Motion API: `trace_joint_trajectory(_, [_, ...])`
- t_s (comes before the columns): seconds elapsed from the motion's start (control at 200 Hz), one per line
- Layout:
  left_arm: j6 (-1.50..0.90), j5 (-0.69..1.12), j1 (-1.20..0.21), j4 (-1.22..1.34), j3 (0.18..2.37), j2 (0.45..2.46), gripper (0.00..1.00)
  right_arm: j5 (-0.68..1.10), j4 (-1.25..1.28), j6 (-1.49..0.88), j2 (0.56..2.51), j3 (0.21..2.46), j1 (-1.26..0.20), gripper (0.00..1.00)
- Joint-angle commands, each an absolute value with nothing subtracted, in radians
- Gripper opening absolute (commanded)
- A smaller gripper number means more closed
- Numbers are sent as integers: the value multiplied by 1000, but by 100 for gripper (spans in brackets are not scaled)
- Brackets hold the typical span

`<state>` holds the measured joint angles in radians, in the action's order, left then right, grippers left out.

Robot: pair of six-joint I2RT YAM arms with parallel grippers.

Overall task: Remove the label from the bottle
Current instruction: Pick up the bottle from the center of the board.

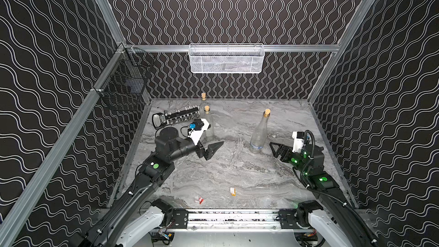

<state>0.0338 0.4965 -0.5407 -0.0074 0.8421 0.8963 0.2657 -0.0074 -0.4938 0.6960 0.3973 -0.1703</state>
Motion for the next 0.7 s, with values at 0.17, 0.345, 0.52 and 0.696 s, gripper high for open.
trace_joint_trajectory(0.17, [145,377,-783,138,986,1137,99,271,87,-590,653,321,-120,95])
trace_joint_trajectory(0.345, [102,335,-828,301,1033,1302,99,275,63,-580,597,288,-119,95])
trace_joint_trajectory(0.52, [34,275,-834,462,1073,1439,99,302,41,-568,546,254,-118,96])
trace_joint_trajectory(0.696, [2,309,-834,532,1151,1568,99,327,37,-555,540,244,-119,96])
